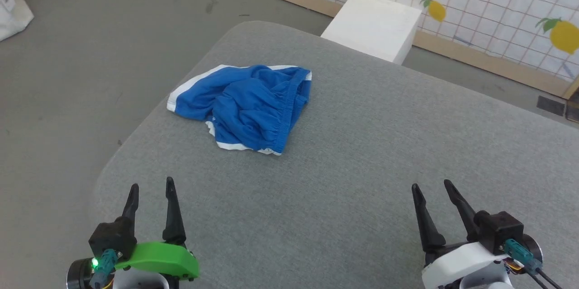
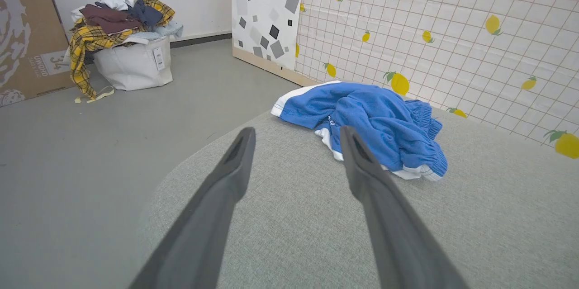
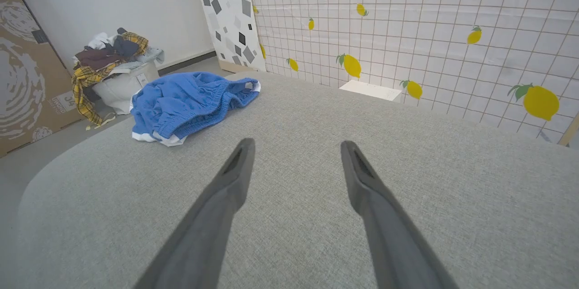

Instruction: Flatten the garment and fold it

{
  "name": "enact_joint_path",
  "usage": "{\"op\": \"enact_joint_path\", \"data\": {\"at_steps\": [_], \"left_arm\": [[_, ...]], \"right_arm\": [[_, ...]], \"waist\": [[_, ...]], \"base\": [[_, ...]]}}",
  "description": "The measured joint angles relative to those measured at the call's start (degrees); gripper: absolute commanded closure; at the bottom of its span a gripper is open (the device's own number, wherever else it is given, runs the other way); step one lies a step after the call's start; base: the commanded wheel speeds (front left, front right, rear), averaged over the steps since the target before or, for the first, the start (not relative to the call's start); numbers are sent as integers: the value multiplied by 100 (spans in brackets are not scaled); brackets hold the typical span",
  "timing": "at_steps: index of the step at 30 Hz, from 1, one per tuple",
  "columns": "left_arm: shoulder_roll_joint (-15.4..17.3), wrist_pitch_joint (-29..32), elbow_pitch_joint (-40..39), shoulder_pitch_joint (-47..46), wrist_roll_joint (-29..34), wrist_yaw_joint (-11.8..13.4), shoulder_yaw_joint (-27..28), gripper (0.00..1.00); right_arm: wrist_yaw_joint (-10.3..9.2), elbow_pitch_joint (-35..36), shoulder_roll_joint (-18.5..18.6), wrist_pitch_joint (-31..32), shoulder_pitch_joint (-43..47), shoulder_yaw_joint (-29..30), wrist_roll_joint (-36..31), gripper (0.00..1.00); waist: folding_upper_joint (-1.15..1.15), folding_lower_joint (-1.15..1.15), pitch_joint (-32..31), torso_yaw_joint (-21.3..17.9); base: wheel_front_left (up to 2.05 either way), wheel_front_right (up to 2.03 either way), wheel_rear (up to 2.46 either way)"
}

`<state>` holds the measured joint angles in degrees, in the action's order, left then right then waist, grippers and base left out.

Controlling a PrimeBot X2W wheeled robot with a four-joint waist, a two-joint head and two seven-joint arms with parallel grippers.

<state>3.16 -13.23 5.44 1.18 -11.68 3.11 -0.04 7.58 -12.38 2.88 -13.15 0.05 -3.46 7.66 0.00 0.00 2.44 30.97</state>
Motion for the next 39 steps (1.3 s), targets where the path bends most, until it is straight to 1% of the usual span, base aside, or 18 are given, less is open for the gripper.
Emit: {"op": "enact_joint_path", "data": {"at_steps": [12,26,28,32,34,36,39], "left_arm": [[0,-131,131,5,-89,7,-8,0],[0,-149,211,31,-138,-3,-31,0],[0,-149,238,17,-178,-79,-30,0],[12,-149,479,-318,-221,-358,-15,0],[68,-149,661,-716,-279,-494,-11,0],[137,-133,900,-1205,-485,-641,31,0],[275,302,1401,-2053,-906,-827,121,0]], "right_arm": [[0,-158,-1,-137,0,1,53,0],[0,-156,-2,-152,0,9,57,0],[0,-146,-2,-152,-1,-13,56,0],[0,-89,-3,-153,-32,-45,29,0],[0,-55,-4,-153,-96,-44,-18,0],[0,2,-3,-149,-198,-36,-77,0],[0,120,-7,-92,-361,11,-210,0]], "waist": [[0,0,10,290],[0,0,-4,248],[0,0,8,208],[0,0,66,76],[0,0,111,-13],[0,0,174,-115],[0,0,329,-296]], "base": [[0,0,0],[0,0,0],[0,0,0],[0,0,0],[0,0,0],[0,0,0],[0,0,0]]}}
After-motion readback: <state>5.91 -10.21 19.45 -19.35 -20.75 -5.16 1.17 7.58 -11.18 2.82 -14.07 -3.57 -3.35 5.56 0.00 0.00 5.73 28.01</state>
